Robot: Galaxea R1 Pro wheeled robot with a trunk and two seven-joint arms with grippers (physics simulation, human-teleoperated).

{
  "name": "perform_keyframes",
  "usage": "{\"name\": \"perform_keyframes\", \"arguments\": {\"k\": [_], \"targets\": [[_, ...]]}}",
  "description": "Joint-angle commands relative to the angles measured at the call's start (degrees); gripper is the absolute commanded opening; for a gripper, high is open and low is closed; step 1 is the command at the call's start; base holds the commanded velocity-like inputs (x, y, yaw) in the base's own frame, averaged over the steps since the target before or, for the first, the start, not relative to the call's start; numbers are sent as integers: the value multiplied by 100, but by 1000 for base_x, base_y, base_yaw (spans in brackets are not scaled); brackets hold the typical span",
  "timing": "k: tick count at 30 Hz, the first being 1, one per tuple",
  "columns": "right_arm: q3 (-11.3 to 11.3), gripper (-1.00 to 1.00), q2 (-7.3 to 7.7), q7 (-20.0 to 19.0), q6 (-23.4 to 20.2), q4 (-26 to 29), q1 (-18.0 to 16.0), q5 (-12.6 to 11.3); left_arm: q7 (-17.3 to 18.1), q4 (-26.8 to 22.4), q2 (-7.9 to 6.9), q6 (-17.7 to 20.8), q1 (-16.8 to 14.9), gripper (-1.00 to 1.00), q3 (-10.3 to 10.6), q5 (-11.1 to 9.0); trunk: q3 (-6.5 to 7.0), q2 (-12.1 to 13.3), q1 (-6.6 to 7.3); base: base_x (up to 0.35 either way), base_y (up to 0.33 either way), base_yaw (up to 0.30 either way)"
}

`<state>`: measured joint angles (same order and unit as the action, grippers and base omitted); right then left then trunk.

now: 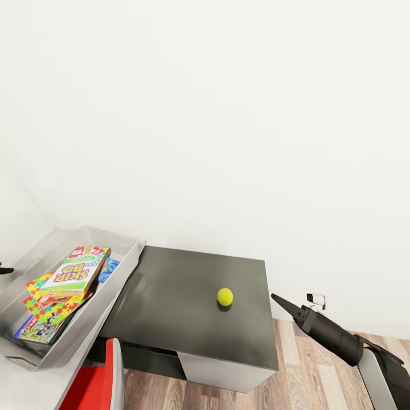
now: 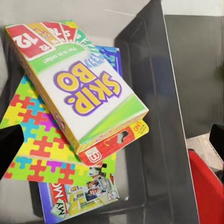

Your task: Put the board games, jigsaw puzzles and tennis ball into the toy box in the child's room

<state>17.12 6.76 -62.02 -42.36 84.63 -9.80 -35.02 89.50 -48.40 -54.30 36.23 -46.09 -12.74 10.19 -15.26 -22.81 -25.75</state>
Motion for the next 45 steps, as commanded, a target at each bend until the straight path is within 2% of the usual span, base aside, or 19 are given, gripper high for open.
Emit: {"name": "perform_keyframes", "arguments": {"k": [1, 4, 7, 12, 19, 28, 34, 45], "targets": [[2, 100, 4, -6, -36, 0, -4, -30, 50, -3, 0, 77, -7, 100, -12, -24, -1, -11, -4, 0, 0, 0], [2, 100, 8, -15, -36, -1, -4, -40, 50, 13, 2, 146, -6, 100, -10, -167, 25, -11, -4, 0, 0, -15], [26, 100, 9, -18, -36, -5, -3, -44, 50, 41, 5, 190, -6, 100, -10, -209, 52, -11, -4, 0, 0, -48], [221, 100, 6, -45, -42, -9, 0, -55, 50, 234, 12, 254, -5, 100, -10, -260, 97, -11, -4, -20, 0, -69], [305, 100, 9, -114, -44, -15, -1, -57, 50, 492, 27, 269, -5, 100, -9, -394, 160, -11, -4, -164, -76, -80], [372, 100, 10, -133, -49, -17, 0, -66, 50, 563, 25, 271, 7, 100, -9, -871, 240, -11, -4, -59, -238, -90], [428, 100, 10, -134, -52, -17, 4, -66, 50, 567, 28, 271, 11, 100, -9, -960, 294, -11, -4, -9, -149, -102], [441, 100, 10, -135, -53, -17, 4, -66, 50, 568, 49, 269, 12, 100, -9, -981, 392, -11, -4, -22, -241, -112]]}}
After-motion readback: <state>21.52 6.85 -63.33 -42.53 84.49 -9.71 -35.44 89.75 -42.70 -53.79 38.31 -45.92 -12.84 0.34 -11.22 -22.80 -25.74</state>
